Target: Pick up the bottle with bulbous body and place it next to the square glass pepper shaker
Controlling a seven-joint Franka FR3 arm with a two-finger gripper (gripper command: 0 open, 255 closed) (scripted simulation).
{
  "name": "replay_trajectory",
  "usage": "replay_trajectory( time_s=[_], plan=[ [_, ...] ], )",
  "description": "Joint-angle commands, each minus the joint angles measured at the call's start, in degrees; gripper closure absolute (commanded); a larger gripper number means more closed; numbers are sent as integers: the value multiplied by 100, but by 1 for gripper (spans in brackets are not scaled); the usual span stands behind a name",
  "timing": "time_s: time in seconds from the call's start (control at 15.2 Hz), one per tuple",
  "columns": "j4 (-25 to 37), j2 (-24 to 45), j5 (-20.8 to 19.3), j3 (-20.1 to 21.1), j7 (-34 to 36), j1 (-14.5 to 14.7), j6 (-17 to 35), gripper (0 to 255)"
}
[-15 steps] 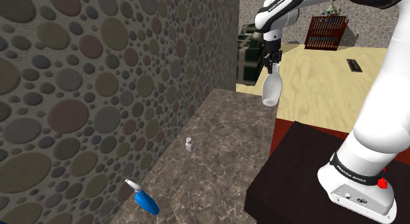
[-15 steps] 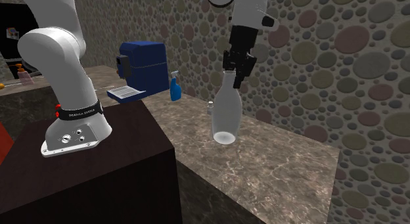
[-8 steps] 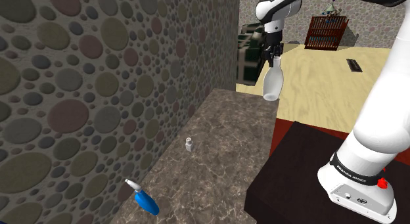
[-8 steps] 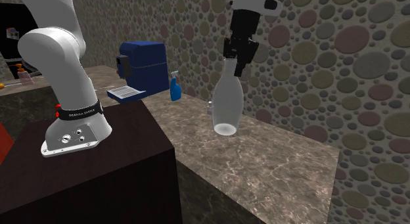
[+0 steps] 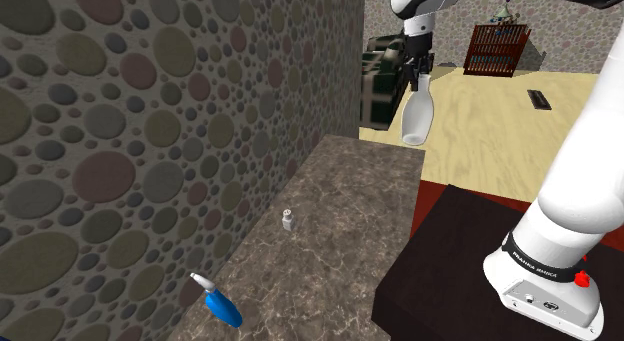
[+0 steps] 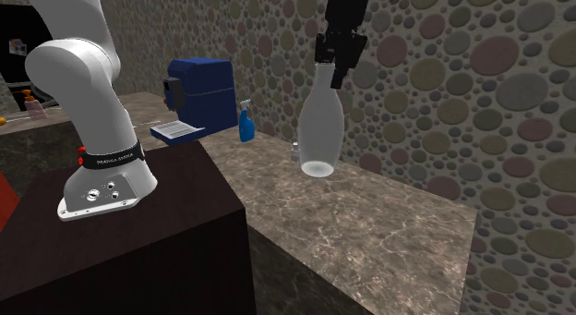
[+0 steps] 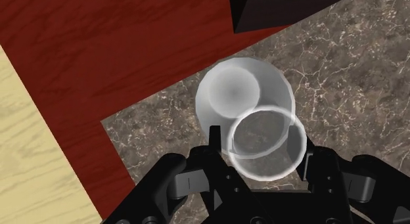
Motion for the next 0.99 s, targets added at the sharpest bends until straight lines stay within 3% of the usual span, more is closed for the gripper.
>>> replay_trajectory(
  time_s=[0.0, 0.46, 0.92],
  plan=[
    [125, -46, -15, 1, 3, 7, -169, 255],
    [563, -93, -29, 0, -19, 9, -650, 255],
    [101, -510, -16, 450, 963, 535, -647, 255]
  ],
)
